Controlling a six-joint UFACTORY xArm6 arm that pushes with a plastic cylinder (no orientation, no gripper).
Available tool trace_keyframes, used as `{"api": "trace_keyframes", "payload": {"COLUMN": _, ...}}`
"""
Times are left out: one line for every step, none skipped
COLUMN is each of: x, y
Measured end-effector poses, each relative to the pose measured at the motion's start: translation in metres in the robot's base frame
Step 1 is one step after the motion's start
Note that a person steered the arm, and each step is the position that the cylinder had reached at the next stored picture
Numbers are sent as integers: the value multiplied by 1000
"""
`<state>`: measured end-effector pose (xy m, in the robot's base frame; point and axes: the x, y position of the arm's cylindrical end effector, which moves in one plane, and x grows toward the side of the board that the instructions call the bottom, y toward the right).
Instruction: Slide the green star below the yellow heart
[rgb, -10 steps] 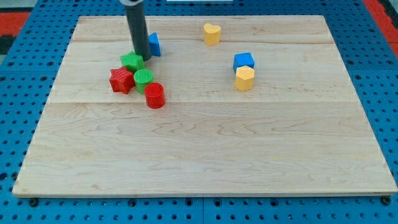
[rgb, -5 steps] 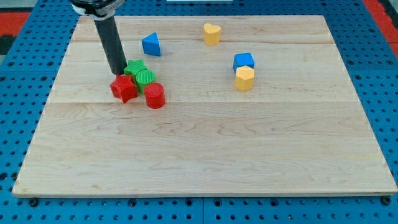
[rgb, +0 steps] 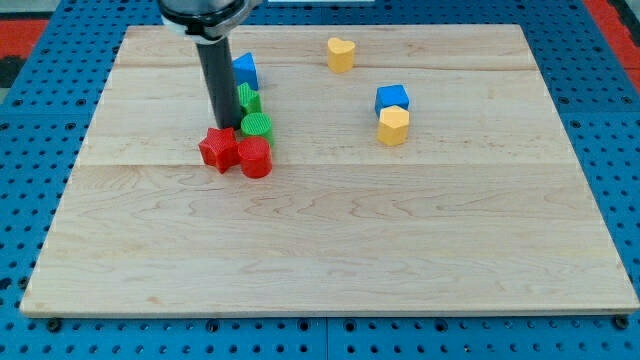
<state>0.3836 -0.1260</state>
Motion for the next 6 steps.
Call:
{"api": "trace_keyframes", "payload": {"x": -12, "y": -16}}
{"api": "trace_keyframes", "payload": {"x": -26, "y": 7}}
{"api": "trace_keyframes", "payload": {"x": -32, "y": 53}}
{"api": "trace_keyframes", "payload": {"x": -34, "y": 87}}
{"api": "trace_keyframes", "payload": {"x": -23, "y": 94}}
{"api": "trace_keyframes", "payload": {"x": -27, "y": 122}}
